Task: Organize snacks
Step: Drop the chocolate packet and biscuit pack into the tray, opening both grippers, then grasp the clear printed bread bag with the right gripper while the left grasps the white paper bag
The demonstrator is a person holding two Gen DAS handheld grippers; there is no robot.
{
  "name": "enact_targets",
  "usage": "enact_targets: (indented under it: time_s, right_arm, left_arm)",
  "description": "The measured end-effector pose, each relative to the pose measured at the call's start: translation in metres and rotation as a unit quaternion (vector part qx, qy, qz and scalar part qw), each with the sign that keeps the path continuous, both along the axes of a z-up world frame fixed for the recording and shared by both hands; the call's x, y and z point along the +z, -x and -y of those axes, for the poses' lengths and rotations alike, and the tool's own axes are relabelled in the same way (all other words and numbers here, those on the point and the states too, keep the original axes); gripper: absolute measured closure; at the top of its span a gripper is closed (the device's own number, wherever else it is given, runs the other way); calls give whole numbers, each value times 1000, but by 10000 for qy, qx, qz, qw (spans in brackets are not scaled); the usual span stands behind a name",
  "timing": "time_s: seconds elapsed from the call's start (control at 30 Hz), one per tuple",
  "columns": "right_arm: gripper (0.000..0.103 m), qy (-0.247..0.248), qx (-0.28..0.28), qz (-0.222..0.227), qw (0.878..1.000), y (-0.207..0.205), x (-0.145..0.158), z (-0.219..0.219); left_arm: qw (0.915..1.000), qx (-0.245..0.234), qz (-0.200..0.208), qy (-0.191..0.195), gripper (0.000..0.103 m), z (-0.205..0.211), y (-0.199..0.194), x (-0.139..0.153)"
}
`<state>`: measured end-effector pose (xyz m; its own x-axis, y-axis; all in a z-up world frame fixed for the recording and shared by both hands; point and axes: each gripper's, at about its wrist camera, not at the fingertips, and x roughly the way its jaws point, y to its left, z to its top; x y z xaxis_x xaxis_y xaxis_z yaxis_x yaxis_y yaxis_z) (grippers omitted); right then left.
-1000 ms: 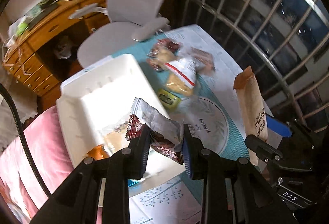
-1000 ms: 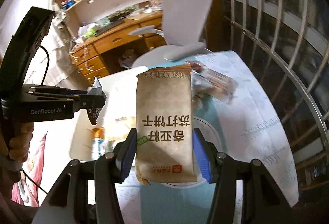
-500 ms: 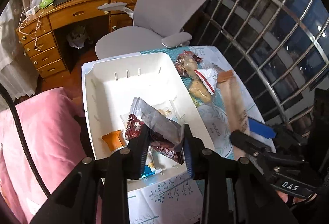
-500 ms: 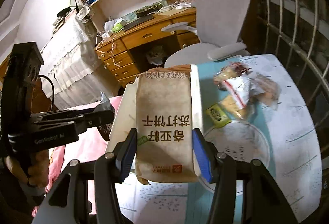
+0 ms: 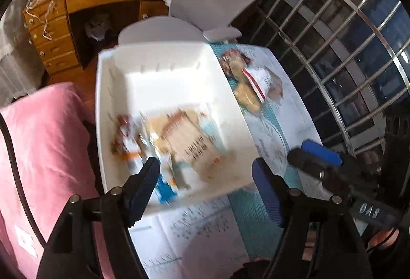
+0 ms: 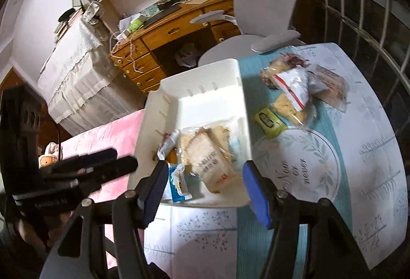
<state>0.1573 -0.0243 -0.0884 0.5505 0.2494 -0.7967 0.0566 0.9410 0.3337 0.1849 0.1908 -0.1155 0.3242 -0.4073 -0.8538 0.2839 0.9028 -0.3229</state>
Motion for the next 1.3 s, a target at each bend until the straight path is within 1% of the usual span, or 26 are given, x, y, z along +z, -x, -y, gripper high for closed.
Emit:
enact_targets:
  time_s: [0.07, 0.17, 0.3, 0.47, 0.6, 0.67, 0.73, 0.8, 0.83, 0.87, 0.97, 1.0, 1.07, 1.13, 1.23, 1.3]
  right_arm:
    - [42, 20, -87, -98, 9999, 5, -4, 6]
    - [42, 8, -263, -274, 9993, 17, -13, 19]
    - [42, 2, -518, -435, 9977, 36, -21, 39]
    - [42, -78, -846, -538, 9949, 56, -30, 74]
    - [42, -110, -883, -618, 9941, 61, -40, 103]
    - [42, -116, -893, -727, 9933, 59, -45, 122]
    - [40, -156, -885, -773, 9929, 57, -47, 138]
    - [36, -171, -839, -785, 9932, 54, -49, 158]
    - [34, -163, -803, -801, 9934, 51, -50, 168]
    - [32, -149, -759, -811, 9937, 48, -50, 176]
    - [29, -91, -568, -794, 9952, 37, -52, 203]
    - [27, -34, -475, -784, 9958, 32, -54, 212]
    - [22, 93, -291, -772, 9966, 23, -56, 227]
    - [19, 214, -99, -728, 9971, 13, -58, 240]
    - [13, 385, 139, -621, 9972, -3, -60, 255]
    - [12, 528, 344, -498, 9968, -17, -60, 264]
  left_arm:
    - [9999, -101, -98, -12, 30, 8, 10, -9]
    - [9995, -246, -193, 75, 30, 20, 26, -19]
    - [9980, -441, -451, 30, 30, 42, 40, -30]
    - [9966, -704, -421, -50, 30, 75, 45, -27]
    - [9970, -673, -340, -158, 30, 101, 42, -20]
    - [9974, -603, -342, -202, 30, 116, 38, -17]
    - [9974, -582, -353, -231, 30, 134, 32, -15]
    - [9973, -532, -355, -356, 29, 155, 24, -13]
    - [9974, -478, -360, -407, 27, 167, 18, -12]
    - [9975, -430, -371, -423, 24, 174, 14, -11]
    - [9976, -289, -451, -440, 20, 199, -2, -11]
    - [9974, -253, -474, -482, 20, 207, -8, -12]
    - [9970, -178, -459, -597, 19, 222, -20, -12]
    - [9963, -92, -420, -744, 18, 237, -34, -14]
    - [9957, 52, -393, -835, 16, 251, -53, -17]
    - [9949, 189, -418, -897, 15, 259, -68, -20]
